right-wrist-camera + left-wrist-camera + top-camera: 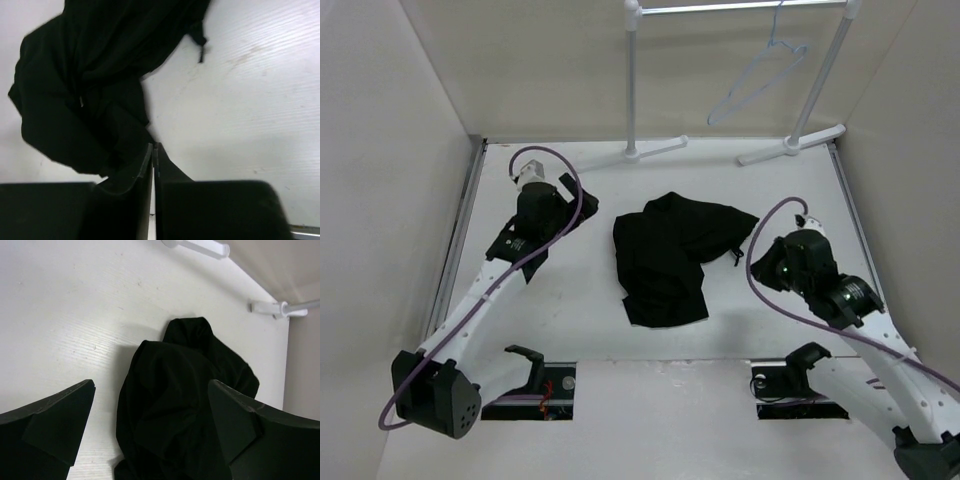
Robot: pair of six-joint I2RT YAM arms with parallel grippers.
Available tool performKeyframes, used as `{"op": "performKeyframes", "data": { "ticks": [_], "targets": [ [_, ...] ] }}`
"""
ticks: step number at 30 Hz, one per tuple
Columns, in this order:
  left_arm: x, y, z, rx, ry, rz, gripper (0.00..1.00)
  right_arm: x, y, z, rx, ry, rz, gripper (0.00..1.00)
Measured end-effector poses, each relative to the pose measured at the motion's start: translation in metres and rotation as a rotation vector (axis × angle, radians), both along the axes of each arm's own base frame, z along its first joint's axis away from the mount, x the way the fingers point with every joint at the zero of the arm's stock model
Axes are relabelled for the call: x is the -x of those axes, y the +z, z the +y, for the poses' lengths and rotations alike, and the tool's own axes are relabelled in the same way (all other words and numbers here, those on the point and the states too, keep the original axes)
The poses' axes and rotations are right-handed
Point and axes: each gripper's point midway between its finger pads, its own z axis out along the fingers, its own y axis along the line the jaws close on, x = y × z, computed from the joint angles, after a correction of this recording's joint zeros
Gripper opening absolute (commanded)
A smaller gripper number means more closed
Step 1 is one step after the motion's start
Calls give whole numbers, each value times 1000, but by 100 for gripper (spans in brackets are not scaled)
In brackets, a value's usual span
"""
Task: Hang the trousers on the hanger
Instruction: Flatten out the trousers at the center of the board.
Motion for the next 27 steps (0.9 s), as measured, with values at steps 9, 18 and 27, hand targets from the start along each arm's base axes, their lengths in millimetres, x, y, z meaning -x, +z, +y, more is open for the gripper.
{"op": "performKeyframes", "data": {
  "ticks": [9, 18, 27],
  "targets": [
    [-51, -56, -14, 30, -40, 48, 43, 5, -8, 108, -116, 344, 42, 91],
    [-50, -131, -52, -17, -151, 219, 49, -19, -58, 164, -97, 428, 169, 8],
    [-48, -75, -19, -14, -38, 105, 51, -46, 216, 227, -85, 578, -356, 6]
  ]
}}
